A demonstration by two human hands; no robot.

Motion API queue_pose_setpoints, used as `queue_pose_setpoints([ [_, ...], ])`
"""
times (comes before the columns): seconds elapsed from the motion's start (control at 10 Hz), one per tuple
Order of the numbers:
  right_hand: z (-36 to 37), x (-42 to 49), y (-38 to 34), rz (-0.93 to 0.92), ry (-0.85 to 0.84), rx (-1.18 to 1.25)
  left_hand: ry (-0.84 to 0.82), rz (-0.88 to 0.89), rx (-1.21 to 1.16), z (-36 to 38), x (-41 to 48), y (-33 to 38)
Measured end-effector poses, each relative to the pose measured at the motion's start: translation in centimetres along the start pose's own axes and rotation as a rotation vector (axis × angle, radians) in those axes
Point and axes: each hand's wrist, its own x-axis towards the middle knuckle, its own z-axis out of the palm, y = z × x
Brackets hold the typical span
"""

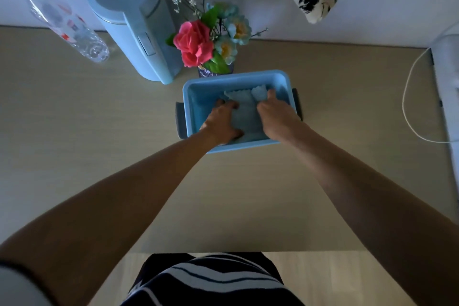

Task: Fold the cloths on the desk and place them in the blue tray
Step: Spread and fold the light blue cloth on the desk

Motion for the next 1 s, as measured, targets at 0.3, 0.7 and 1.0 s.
queue_pose_setpoints([
  [0.3, -1.5, -0.5, 0.0, -0.132, 0.257, -0.152, 0.208, 0.153, 0.454, -1.4, -1.1, 2.3],
  [0.7, 1.1, 2.8, 0.3, -0.168, -0.019, -0.349, -0.075, 0.138, 0.546, -0.2, 1.0, 2.0],
  [1.0, -2.9, -1.4, 0.5, -0.150, 0.038, 0.158, 0.222, 0.187, 0.030, -3.8, -7.2, 3.6],
])
